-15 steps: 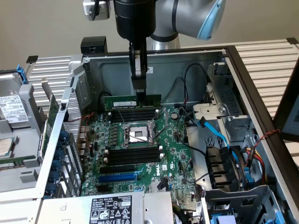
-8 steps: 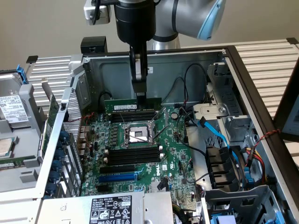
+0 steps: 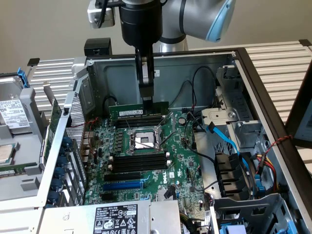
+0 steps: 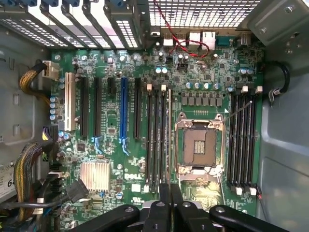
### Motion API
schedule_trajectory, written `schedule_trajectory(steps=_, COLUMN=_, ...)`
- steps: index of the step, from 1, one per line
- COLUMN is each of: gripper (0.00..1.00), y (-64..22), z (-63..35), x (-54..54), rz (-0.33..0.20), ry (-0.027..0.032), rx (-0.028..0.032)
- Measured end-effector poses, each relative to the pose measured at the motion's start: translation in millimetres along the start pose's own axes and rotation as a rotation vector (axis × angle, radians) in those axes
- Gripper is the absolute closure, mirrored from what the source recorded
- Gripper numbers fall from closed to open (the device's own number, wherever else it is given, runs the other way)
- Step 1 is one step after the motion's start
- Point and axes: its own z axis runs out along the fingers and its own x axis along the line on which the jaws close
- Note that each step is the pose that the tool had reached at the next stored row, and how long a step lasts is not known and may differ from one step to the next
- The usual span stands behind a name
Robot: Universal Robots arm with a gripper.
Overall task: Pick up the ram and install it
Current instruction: 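Insert the ram into the slot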
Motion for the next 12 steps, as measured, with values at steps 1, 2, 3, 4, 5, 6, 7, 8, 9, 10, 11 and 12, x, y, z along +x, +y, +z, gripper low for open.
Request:
schedule_trajectory(steps=1, gripper=0.88, y=0.0, z=0.0, x=0.0, rz=0.0, ry=0.0001, rx=-0.0001)
schedule_trajectory(steps=2, gripper=0.88, y=0.0, z=0.0, x=0.0, rz=0.0, ry=0.0, rx=0.0)
schedule_trajectory(steps=3, gripper=0.88, y=0.0, z=0.9, x=0.0, rz=0.0, ry=-0.0001, rx=0.0001)
schedule_trajectory(steps=4, gripper=0.88, y=0.1, z=2.3, x=0.0, rz=0.0, ry=0.0001, rx=0.0)
schedule_trajectory(steps=5, gripper=0.88, y=0.2, z=4.1, x=-0.1, rz=0.0, ry=0.0004, rx=-0.0001)
schedule_trajectory(steps=6, gripper=0.88, y=0.3, z=6.0, x=-0.2, rz=0.0, ry=0.0006, rx=-0.0001)
schedule_trajectory(steps=7, gripper=0.88, y=0.4, z=7.8, x=-0.2, rz=0.0, ry=0.0007, rx=0.0)
schedule_trajectory(steps=8, gripper=0.88, y=0.4, z=9.2, x=-0.3, rz=0.0, ry=0.0008, rx=0.0)
schedule_trajectory(steps=9, gripper=0.88, y=0.5, z=10.7, x=-0.3, rz=0.0, ry=0.0008, rx=0.0)
schedule_trajectory(steps=10, gripper=0.88, y=0.8, z=12.5, x=-0.4, rz=0.0, ry=0.0009, rx=-0.0001)
schedule_trajectory(steps=11, gripper=0.88, y=1.2, z=14.4, x=-0.4, rz=0.0, ry=0.001, rx=0.0)
schedule_trajectory(steps=12, gripper=0.88, y=1.6, z=16.2, x=-0.5, rz=0.0, ry=0.001, rx=0.0)
